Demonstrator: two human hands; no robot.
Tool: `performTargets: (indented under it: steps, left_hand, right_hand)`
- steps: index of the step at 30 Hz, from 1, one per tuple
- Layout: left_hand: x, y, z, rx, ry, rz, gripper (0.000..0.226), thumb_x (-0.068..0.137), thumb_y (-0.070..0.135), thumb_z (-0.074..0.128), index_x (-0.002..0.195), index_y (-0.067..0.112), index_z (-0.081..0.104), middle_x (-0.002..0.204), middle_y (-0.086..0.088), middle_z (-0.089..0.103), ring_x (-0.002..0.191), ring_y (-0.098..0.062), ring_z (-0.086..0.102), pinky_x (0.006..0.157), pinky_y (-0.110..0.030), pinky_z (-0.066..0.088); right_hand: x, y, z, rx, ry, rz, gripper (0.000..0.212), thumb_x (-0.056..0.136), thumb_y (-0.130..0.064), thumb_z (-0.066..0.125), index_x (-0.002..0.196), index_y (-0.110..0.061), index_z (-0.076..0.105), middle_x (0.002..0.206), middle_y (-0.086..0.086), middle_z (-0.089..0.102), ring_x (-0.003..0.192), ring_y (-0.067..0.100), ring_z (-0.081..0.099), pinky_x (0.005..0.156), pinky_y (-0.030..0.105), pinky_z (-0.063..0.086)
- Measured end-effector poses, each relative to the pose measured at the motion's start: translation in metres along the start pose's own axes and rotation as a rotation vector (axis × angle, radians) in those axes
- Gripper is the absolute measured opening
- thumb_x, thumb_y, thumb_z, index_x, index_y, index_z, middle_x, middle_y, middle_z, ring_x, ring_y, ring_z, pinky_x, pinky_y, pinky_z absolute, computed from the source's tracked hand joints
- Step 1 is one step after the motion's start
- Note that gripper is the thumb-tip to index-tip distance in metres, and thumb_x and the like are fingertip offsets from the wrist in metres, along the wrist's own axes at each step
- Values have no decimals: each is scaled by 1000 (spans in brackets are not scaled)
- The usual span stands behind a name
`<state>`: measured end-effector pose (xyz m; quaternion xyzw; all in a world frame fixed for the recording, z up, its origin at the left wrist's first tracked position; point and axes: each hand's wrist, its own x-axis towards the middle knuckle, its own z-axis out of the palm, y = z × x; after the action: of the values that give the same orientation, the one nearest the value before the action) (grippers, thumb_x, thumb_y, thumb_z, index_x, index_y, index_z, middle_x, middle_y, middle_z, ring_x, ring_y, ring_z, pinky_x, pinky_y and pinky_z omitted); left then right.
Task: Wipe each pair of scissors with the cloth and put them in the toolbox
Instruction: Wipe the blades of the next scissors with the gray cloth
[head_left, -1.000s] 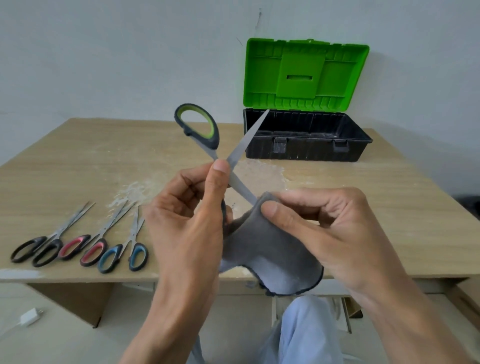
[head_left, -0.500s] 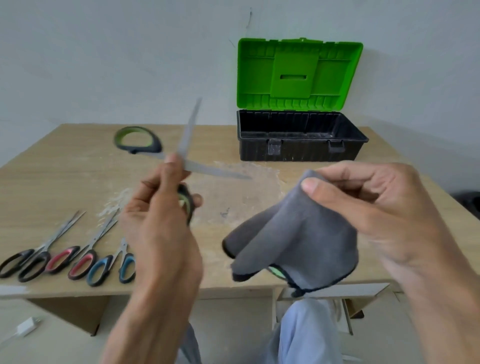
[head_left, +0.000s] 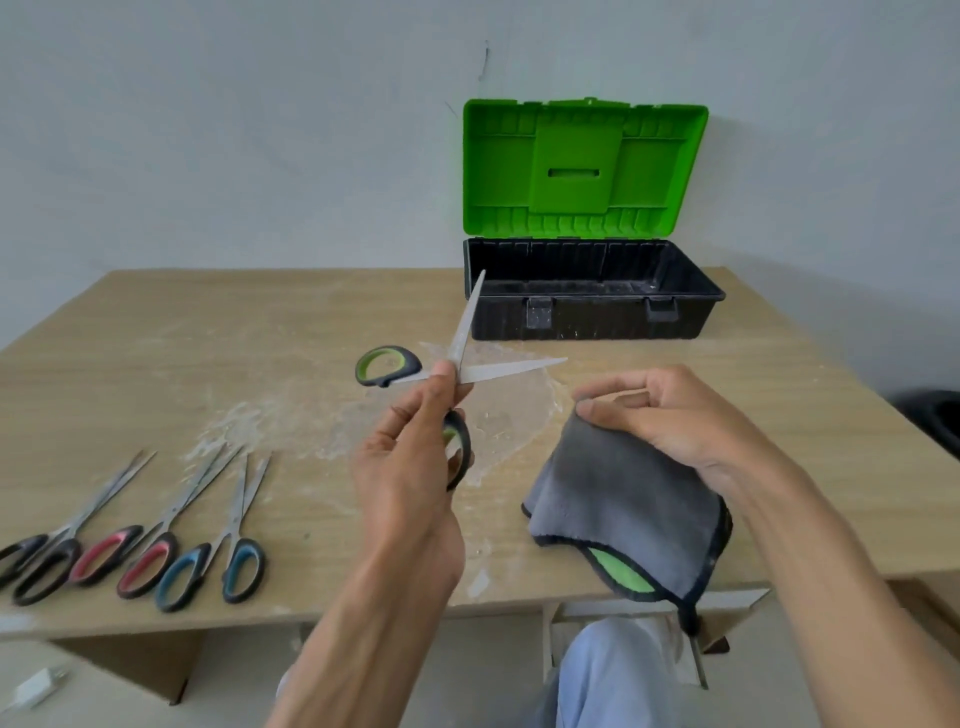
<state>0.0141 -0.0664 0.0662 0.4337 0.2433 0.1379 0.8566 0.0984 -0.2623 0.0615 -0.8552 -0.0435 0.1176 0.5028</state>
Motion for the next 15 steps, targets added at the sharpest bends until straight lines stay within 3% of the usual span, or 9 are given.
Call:
performTargets:
  steps: [3,7,9,11,13,15]
  left_hand:
    - [9,-4,3,-15,8,-7,23,82,34,76,97,16,77,76,9,75,65,-2,62,67,-27,47]
    - [21,-7,8,-57,37,-19,23,79,28,79,96,13,76,85,2,78,77,-9,67,68,-27,52]
    - [25,-9,12,-76,45,-27,23,80,24,79,98,9,76,87,-2,78,77,-11,67,56,-24,54]
    - [29,-13,17,-83,45,-35,22,81,21,78,97,7,75,86,-5,76,72,-11,68,50,-21,54]
    - [31,-19,24,-69,42,-43,23,80,22,79,96,6,75,86,-7,76,71,-11,70,51,-22,55]
    - [32,-24,30,-40,34,-54,23,79,23,80,93,5,75,85,-8,77,74,-14,71,55,-25,56]
  right_hand:
    - [18,16,-1,-79,98,26,16,93,-37,78,109,-33,79,101,-1,82,104,18,73,79,27,51]
    - [23,28,1,-410,290,-77,44,97,-38,72,138,-24,64,139,-2,65,131,19,59,104,33,47]
    - [12,22,5,-311,336,-179,32,98,-39,70,128,-26,68,127,-10,68,119,9,64,104,27,52]
    - [-4,12,14,-95,216,-215,24,97,-47,64,112,-29,71,102,-16,75,97,0,69,88,18,57]
    - [-18,0,27,153,17,-188,33,93,-54,61,108,-27,73,94,-8,79,87,8,75,75,24,61]
    - [-25,-10,37,275,-40,-174,29,92,-50,67,110,-28,74,93,-4,82,82,13,78,67,26,61]
